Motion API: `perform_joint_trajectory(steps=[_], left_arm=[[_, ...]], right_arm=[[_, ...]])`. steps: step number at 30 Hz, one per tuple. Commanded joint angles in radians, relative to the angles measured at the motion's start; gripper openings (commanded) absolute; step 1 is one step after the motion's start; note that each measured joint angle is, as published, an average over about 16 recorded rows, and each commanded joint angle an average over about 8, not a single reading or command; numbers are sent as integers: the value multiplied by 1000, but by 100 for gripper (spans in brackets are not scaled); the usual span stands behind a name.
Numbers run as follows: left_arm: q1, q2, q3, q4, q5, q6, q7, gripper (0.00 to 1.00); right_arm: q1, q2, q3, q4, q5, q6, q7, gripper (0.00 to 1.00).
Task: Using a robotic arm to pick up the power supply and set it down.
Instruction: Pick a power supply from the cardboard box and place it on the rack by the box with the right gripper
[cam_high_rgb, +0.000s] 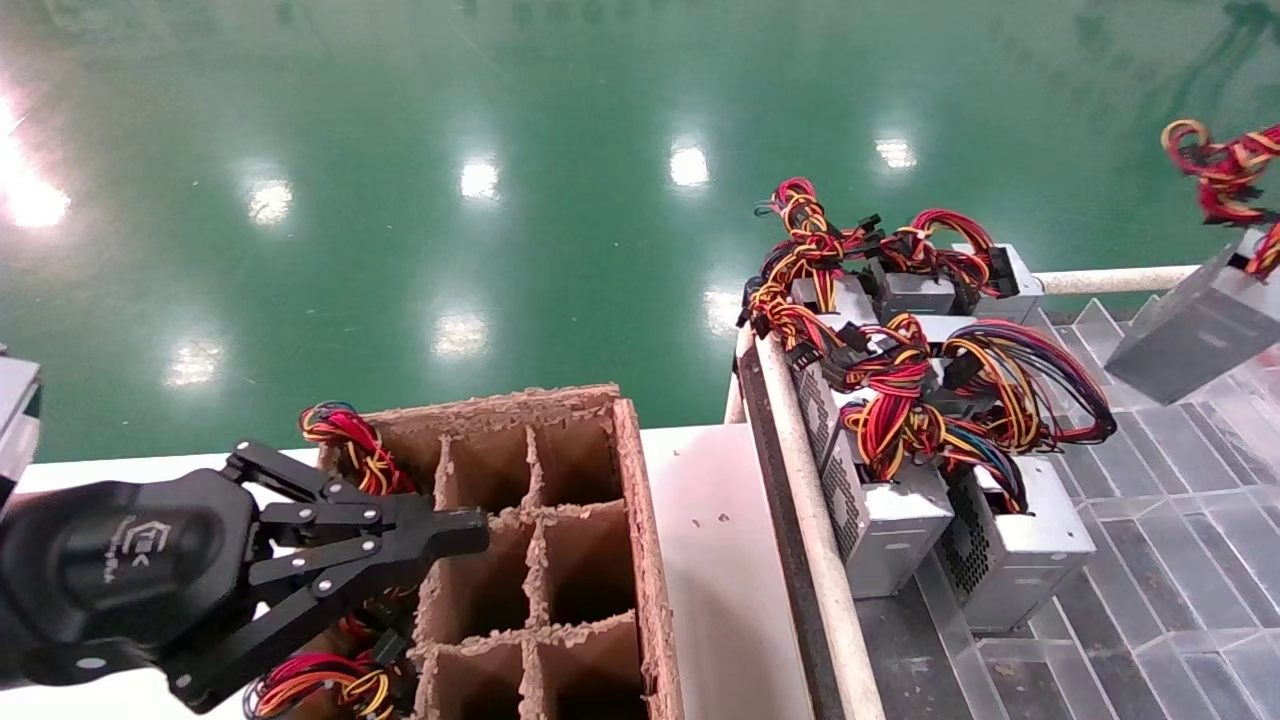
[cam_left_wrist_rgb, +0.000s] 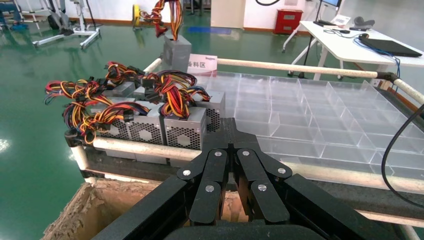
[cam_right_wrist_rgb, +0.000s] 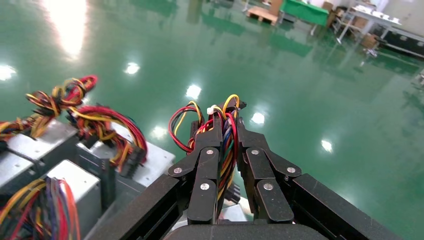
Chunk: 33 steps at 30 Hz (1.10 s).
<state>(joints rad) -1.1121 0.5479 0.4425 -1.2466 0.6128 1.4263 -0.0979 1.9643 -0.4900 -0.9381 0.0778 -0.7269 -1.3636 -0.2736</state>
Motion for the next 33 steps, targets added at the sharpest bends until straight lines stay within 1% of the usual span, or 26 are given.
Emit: perform_joint_trajectory(steps=[1, 9, 15, 24, 33], left_arm=[[0, 0, 0, 0, 0, 0, 0, 0], [0, 0, 0, 0, 0, 0, 0, 0], [0, 0, 0, 0, 0, 0, 0, 0], [0, 0, 0, 0, 0, 0, 0, 0], [0, 0, 0, 0, 0, 0, 0, 0]], right_arm=[[-8, -11, 2, -13, 4, -5, -8, 0], [-23, -19, -5, -14, -3, -101, -9, 0], [-9, -25, -19, -2, -23, -154, -12, 0], [25, -32, -49, 8, -69, -190, -16, 0], [35, -52, -52, 14, -68, -207, -10, 0]])
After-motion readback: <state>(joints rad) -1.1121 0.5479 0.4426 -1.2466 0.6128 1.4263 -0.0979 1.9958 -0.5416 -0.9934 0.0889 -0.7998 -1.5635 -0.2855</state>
